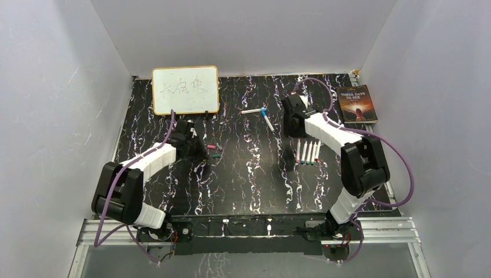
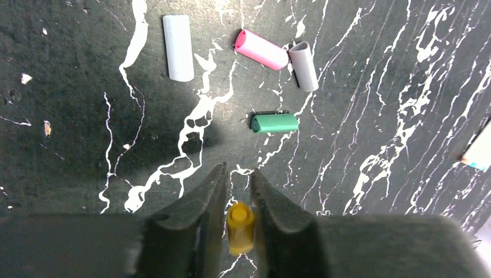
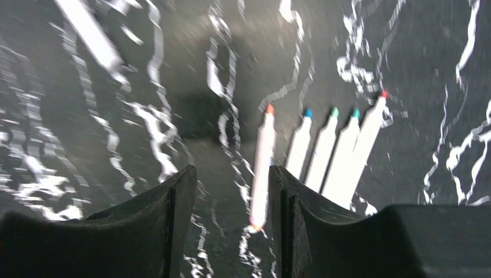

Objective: Open the pen caps

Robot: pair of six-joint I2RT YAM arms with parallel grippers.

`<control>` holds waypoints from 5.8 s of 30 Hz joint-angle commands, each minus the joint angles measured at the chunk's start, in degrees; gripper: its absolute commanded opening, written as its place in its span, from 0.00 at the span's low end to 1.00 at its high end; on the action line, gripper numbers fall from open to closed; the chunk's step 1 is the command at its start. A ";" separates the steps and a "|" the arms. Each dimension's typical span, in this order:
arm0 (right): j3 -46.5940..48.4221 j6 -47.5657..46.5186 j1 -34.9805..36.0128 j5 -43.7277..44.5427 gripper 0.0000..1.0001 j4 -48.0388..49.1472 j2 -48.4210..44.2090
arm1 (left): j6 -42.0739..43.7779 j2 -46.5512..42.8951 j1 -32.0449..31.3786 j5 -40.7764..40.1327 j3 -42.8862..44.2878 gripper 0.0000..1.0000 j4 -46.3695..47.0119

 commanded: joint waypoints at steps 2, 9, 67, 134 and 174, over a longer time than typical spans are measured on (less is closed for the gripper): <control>10.34 -3.34 -0.23 -7.59 0.47 4.44 4.97 | 1.95 0.99 -0.02 -1.56 2.29 0.30 -1.45; 21.29 -6.37 -0.10 -13.88 0.48 6.70 16.41 | 2.83 0.99 0.04 -1.65 3.78 0.67 -3.46; -14.38 12.61 24.47 -24.72 0.00 11.22 -31.37 | -20.07 -4.32 -24.00 4.60 7.69 0.98 13.44; -10.95 12.01 23.82 0.73 0.00 -4.90 -22.38 | -6.04 -6.66 -1.67 8.83 7.10 0.00 0.19; 12.57 -5.33 -1.09 -7.77 0.58 4.01 3.35 | -1.60 -0.03 -0.83 4.76 7.06 0.71 -2.81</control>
